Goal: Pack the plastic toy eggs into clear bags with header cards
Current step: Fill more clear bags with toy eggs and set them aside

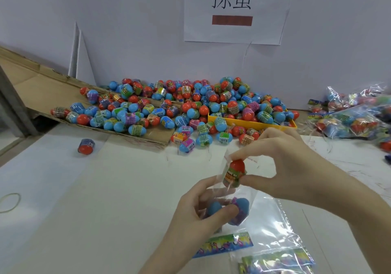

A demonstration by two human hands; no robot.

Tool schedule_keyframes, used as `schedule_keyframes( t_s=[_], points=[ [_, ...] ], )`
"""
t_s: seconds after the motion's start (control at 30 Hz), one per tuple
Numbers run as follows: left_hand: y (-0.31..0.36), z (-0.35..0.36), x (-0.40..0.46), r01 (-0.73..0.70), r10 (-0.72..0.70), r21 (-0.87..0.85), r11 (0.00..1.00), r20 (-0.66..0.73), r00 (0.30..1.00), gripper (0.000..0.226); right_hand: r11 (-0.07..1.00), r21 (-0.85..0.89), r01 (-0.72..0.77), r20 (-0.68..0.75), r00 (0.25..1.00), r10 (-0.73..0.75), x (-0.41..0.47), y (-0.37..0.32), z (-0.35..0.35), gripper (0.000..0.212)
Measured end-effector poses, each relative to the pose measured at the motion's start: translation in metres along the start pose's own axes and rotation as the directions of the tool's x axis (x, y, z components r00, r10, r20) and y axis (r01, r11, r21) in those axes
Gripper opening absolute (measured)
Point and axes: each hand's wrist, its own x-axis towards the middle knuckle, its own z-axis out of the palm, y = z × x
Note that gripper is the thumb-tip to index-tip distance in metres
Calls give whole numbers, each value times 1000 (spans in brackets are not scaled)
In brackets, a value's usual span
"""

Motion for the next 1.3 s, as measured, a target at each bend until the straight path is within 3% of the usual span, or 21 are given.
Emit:
schedule_keyframes(
  t_s=[0.23,0.43,0.53,0.6,0.67,0.73,0.8,0.87,0.93,1.1,1.2,1.3],
  points=[
    [2,-4,1,19,-15,-33,999,123,992,51,995,96,38,116,992,-49,11,2,6,28],
    [-3,-5,2,21,-11,-99,995,97,995,32,966,249,71,144,984,-109,12,5,19,25],
    [-3,-6,2,20,-7,-148,989,86,996,30,957,268,114,158,974,-160,16,8,25,34],
    [-2,-6,3,30,-18,-194,981,63,998,20,919,378,113,188,962,-196,21,9,24,29],
    [-1,-7,5,62,-58,-255,965,25,998,18,785,612,96,37,988,-150,35,18,27,19],
    [-2,-7,6,79,-82,-251,965,0,997,24,648,760,50,-187,972,144,57,39,40,12],
    [-3,-7,7,77,-83,-218,973,-18,996,25,758,640,-127,-259,893,368,82,59,61,9],
    [-5,-8,7,57,-67,-194,979,-45,997,29,908,297,-295,-211,907,364,98,77,86,23],
    [-8,-8,9,55,-70,-180,982,-75,995,36,948,79,-308,-172,932,318,106,87,107,34],
    [-13,-10,11,116,-131,-247,962,-45,990,37,950,-120,-289,-294,924,244,114,85,118,28],
    [-16,-10,12,132,-150,-274,952,-45,988,34,964,-31,-264,-328,914,240,108,76,108,34],
    [-16,-9,12,100,-125,-277,956,-75,989,32,900,365,-238,-336,868,366,91,58,82,32]
  ],
)
